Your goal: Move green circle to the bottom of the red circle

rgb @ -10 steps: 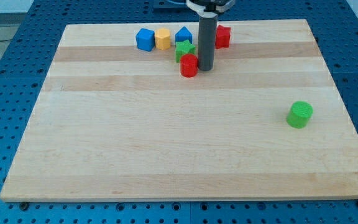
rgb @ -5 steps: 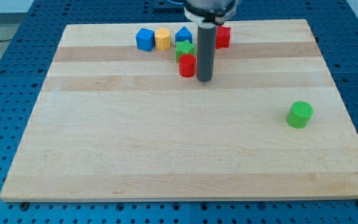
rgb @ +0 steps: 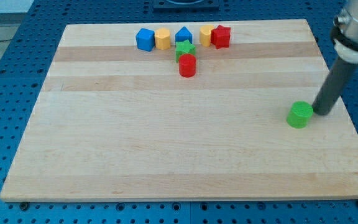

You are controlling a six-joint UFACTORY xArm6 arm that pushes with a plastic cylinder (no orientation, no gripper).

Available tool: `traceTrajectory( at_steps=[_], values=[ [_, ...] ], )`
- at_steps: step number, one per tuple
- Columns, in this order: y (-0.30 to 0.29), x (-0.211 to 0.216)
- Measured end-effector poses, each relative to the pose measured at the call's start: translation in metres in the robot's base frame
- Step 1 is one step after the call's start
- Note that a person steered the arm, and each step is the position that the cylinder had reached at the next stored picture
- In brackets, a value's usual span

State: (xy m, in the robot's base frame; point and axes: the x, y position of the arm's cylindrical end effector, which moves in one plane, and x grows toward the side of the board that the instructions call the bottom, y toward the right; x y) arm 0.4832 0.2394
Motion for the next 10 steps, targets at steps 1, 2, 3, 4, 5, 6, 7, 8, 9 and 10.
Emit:
traceTrajectory(
  at_steps=[1,2,3,4,5,6,7,8,9,10],
  values=[
    [-0.044,0.006],
    [-0.085,-0.015],
    [-0.143,-0.034],
    [-0.181,-0.027],
    [-0.179,0.007],
    [-0.189,0.037],
    [-0.217,0.046],
    [-0.233,0.013],
    [-0.235,-0.036],
    [-0.232,-0.040]
  ],
)
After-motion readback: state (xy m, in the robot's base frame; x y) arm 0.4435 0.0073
